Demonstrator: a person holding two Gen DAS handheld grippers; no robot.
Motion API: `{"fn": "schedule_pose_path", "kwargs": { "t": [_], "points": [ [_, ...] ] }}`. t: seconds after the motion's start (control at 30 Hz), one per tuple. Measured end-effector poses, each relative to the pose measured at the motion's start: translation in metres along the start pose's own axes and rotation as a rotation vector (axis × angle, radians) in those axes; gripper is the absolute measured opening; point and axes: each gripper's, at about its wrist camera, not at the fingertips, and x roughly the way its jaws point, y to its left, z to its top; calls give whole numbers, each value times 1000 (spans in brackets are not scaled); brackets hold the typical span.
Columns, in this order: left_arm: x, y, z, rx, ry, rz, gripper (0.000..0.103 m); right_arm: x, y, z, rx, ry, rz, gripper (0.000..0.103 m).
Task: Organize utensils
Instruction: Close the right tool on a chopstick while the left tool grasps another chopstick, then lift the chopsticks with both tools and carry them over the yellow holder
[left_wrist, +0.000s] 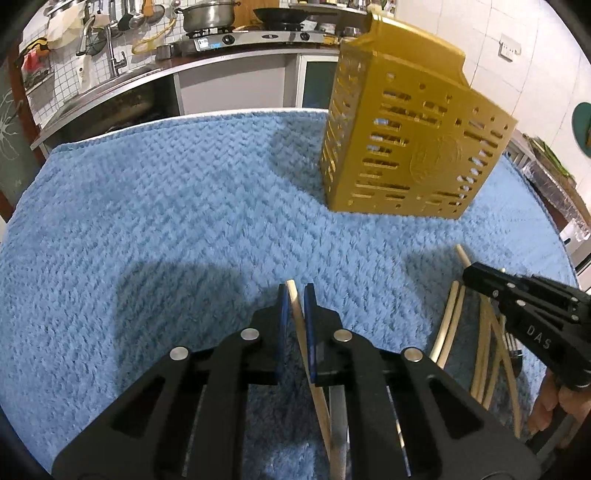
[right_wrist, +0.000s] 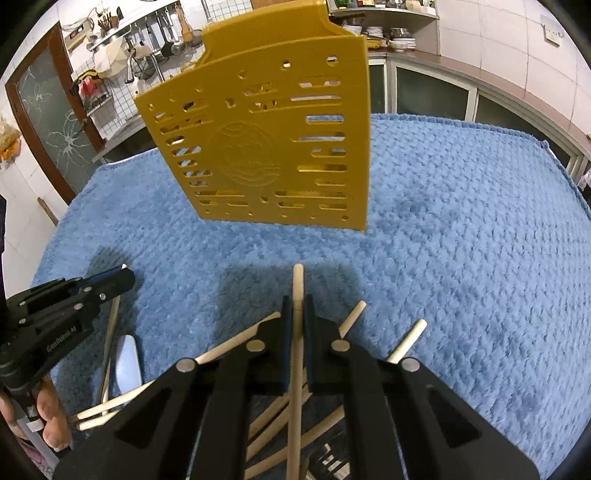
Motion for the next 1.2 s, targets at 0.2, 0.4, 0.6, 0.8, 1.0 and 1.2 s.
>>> {"fn": "schedule_pose_path", "kwargs": {
  "t": [0.2, 0.4, 0.6, 0.8, 1.0, 1.2],
  "points": [
    [-21, 3, 6, 2, -60, -14, 7, -14, -6, 1, 36, -32, 27, 6],
    [-51, 7, 8, 6, -133, -20, 7, -43, -11, 2, 73, -115, 35, 6],
    [-77, 12, 10, 2, -191, -34, 7, -75, -7, 0, 63, -216, 50, 6],
    [-105, 17, 16, -13, -255, -72, 6, -102, -6, -5, 57, -303, 63, 6],
    [-126, 14, 27, -5, -305, -80, 4, -118, -8, 0, 66, -346, 73, 6],
    [-147, 8, 46, 6, -381, -77, 4, -135, -6, 18, 59, -390, 69, 6]
  ]
}}
